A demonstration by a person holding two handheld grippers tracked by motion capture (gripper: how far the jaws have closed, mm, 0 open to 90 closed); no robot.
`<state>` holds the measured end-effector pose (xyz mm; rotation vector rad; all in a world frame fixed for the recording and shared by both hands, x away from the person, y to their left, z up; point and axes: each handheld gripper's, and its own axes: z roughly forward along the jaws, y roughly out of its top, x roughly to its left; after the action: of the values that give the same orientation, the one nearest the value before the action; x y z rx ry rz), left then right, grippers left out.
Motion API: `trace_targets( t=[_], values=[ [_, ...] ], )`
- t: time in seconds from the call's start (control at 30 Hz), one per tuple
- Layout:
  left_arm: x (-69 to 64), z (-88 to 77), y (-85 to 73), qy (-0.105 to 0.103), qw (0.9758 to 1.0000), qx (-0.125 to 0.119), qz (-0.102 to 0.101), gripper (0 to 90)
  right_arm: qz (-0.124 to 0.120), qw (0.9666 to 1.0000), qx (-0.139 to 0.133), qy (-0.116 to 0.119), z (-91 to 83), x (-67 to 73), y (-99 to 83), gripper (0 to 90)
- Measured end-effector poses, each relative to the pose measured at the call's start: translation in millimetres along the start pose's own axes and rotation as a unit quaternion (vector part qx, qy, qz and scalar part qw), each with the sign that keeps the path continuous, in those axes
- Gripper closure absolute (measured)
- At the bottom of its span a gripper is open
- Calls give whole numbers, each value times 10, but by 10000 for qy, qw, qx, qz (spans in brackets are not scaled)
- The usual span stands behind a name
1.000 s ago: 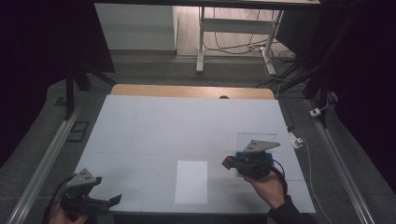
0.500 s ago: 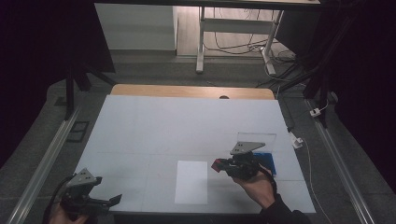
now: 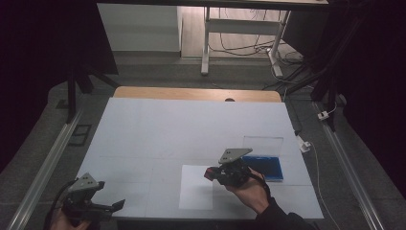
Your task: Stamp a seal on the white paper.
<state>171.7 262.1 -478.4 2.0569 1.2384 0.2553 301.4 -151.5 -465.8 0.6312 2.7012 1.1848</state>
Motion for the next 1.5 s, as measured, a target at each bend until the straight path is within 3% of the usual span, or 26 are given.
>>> trace_targets(
  t=[0.6,0.87,1.5],
  values=[
    [0,0,0,-5,10000,7,6,18,-134,9996,132,195,258,68,89,801],
    [-2,-2,-1,-11,10000,0,14,19,-311,9988,354,150,383,97,61,802],
    [-7,-1,-1,-13,10000,-1,39,19,-470,9966,661,124,522,114,-20,803]
  ],
)
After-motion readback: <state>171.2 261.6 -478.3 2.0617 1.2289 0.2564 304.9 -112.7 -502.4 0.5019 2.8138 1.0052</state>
